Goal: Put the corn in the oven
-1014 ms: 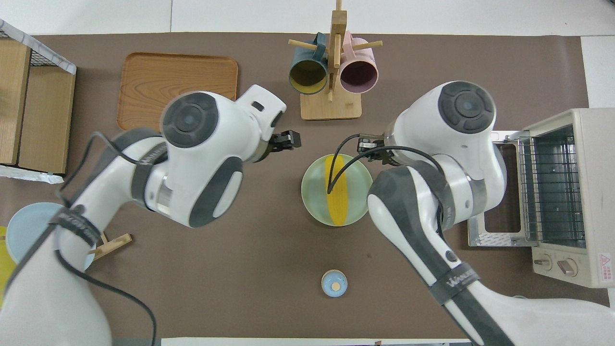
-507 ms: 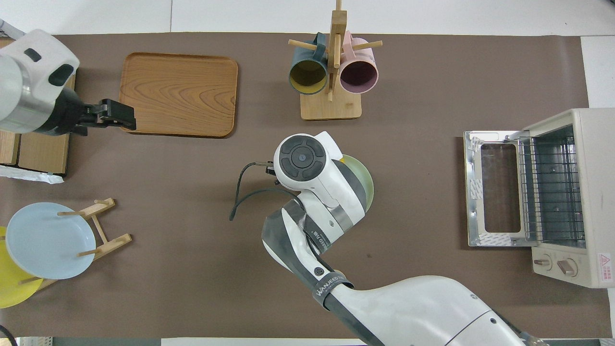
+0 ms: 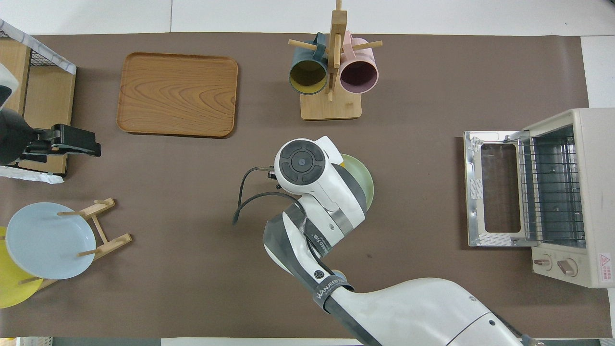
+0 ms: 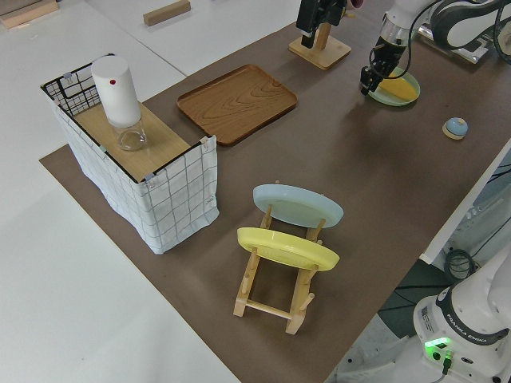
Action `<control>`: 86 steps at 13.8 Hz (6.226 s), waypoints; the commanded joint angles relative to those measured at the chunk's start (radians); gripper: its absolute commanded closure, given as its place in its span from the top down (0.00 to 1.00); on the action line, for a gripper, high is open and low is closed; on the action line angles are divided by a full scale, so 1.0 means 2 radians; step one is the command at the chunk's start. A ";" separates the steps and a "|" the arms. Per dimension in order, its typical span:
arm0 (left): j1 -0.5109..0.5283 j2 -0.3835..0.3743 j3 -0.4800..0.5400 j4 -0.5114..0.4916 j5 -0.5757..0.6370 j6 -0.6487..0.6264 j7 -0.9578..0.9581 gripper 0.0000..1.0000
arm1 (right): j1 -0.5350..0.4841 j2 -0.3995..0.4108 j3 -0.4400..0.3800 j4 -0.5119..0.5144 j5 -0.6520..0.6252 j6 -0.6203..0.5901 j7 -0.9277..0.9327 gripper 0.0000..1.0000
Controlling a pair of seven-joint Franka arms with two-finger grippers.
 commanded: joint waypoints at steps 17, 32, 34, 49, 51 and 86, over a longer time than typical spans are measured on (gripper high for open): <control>0.001 0.012 -0.004 -0.013 0.010 0.020 0.003 1.00 | -0.030 -0.023 -0.006 0.045 -0.120 -0.189 -0.088 0.00; -0.001 0.013 -0.004 -0.013 0.036 0.024 0.042 1.00 | -0.285 -0.179 -0.006 -0.136 -0.162 -0.222 -0.349 0.00; -0.002 0.013 -0.005 -0.013 0.035 0.023 0.042 1.00 | -0.300 -0.188 -0.006 -0.171 -0.162 -0.181 -0.354 0.00; -0.001 0.011 -0.006 -0.013 0.035 0.024 0.041 1.00 | -0.271 -0.178 0.002 -0.146 -0.155 -0.159 -0.376 0.00; 0.001 0.011 -0.006 -0.013 0.035 0.024 0.041 1.00 | -0.275 -0.172 0.001 -0.159 -0.111 -0.130 -0.363 0.00; -0.002 0.011 -0.005 -0.011 0.035 0.025 0.039 1.00 | -0.332 -0.170 0.001 -0.261 -0.064 0.002 -0.369 0.00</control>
